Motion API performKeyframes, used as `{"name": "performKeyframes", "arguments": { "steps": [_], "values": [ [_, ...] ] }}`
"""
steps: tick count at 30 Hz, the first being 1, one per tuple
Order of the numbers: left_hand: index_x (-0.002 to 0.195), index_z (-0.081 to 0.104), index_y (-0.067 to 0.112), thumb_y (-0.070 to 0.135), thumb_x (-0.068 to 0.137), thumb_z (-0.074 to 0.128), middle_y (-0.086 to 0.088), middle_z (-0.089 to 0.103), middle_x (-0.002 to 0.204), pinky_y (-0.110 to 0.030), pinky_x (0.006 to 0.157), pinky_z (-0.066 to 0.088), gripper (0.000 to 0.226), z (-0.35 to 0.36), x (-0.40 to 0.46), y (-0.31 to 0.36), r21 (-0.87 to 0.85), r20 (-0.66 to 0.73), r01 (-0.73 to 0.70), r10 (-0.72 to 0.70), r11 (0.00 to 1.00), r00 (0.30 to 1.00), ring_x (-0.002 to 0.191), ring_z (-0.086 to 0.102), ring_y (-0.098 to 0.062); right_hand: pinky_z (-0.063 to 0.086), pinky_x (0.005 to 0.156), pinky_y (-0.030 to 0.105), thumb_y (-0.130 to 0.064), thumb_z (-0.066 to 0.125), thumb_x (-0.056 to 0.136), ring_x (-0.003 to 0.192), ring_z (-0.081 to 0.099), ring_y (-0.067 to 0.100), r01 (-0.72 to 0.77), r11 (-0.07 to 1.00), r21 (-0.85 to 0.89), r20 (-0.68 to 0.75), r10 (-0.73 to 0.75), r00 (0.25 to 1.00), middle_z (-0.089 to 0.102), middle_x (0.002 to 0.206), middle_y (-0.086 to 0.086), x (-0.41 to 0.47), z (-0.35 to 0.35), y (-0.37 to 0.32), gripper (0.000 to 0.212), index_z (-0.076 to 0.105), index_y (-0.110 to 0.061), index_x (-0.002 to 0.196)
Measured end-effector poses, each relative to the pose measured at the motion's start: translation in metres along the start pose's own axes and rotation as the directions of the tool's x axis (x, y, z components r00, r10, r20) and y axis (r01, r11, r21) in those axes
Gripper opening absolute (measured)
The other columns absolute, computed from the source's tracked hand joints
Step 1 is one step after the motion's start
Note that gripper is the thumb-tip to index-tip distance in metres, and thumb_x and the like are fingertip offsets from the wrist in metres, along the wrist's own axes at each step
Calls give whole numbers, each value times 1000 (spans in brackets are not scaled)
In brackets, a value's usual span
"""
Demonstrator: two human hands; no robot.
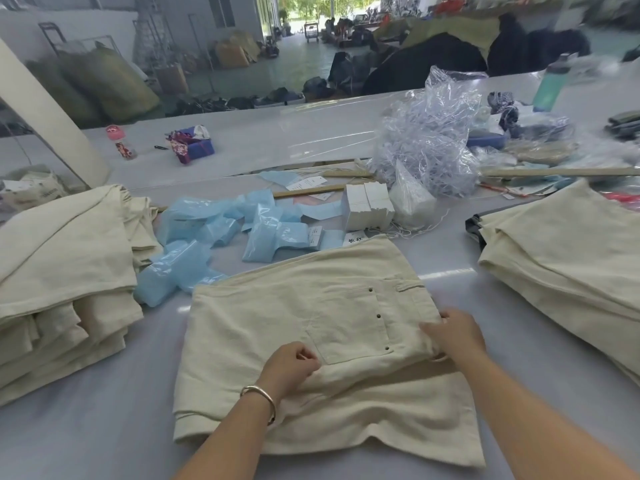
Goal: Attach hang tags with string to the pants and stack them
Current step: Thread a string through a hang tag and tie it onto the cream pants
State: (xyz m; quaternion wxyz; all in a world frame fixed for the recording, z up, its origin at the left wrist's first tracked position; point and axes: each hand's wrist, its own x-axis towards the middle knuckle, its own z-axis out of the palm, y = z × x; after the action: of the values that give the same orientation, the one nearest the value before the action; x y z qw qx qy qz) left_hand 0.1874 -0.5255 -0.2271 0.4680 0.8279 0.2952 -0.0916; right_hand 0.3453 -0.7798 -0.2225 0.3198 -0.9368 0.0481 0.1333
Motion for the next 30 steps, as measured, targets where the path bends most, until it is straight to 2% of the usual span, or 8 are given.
{"name": "performKeyframes", "arguments": {
  "steps": [5,9,12,14,16,21,23,30],
  "values": [
    [95,66,19,17,85,72,4,57,77,-12,54,39,12,28,-2,29,-164,139,-105,129,981,982,64,51,-6,40,89,36,-39,68,79,115,42,30,44,961,-273,-89,-71,993,48,120,7,-5,-1,-4,38,63,-29,115],
    [113,66,28,26,91,66,2,60,92,-16,56,45,22,38,-3,42,-340,182,-69,138,938,974,75,56,-8,37,68,35,-5,54,82,87,51,29,363,926,-102,-158,-375,913,56,92,6,-31,11,-17,12,57,-17,80],
    [126,60,25,30,93,62,-6,65,110,-27,71,54,34,43,-1,53,-661,221,73,101,747,970,91,64,-17,33,56,33,4,55,75,62,53,28,568,811,-137,-159,-584,796,54,65,4,-62,19,-29,31,43,-22,62],
    [123,60,22,33,86,69,-9,67,110,-31,74,56,40,47,-1,60,-751,262,109,142,651,955,92,67,-20,46,57,36,4,70,60,61,61,29,686,693,-221,-173,-721,671,63,70,5,-80,27,-27,23,62,-17,66],
    [116,61,11,31,81,76,-14,71,107,-33,71,58,43,54,0,65,-718,253,78,154,691,955,92,71,-26,53,69,40,-3,80,57,75,67,28,724,630,-280,-150,-774,616,70,89,4,-91,39,-19,28,73,-20,78],
    [103,64,-3,19,92,66,-23,69,96,-38,69,56,24,69,5,59,-723,193,101,59,683,979,84,68,-33,43,78,19,-13,72,81,90,61,17,568,809,150,-99,-560,823,64,98,-3,-78,43,0,4,69,-13,79],
    [101,66,0,21,93,64,-21,70,93,-34,64,55,23,71,7,58,-736,211,119,59,667,976,81,67,-30,47,76,25,-6,64,86,87,62,17,466,838,283,-60,-470,881,66,89,-4,-67,37,6,8,68,-12,82],
    [92,73,7,21,89,68,-16,71,91,-29,60,54,15,75,12,55,-703,236,138,46,697,971,71,67,-22,35,82,-1,4,67,75,101,56,3,446,840,310,32,-478,878,62,110,-13,-55,31,7,44,69,-15,115]
  ]
}}
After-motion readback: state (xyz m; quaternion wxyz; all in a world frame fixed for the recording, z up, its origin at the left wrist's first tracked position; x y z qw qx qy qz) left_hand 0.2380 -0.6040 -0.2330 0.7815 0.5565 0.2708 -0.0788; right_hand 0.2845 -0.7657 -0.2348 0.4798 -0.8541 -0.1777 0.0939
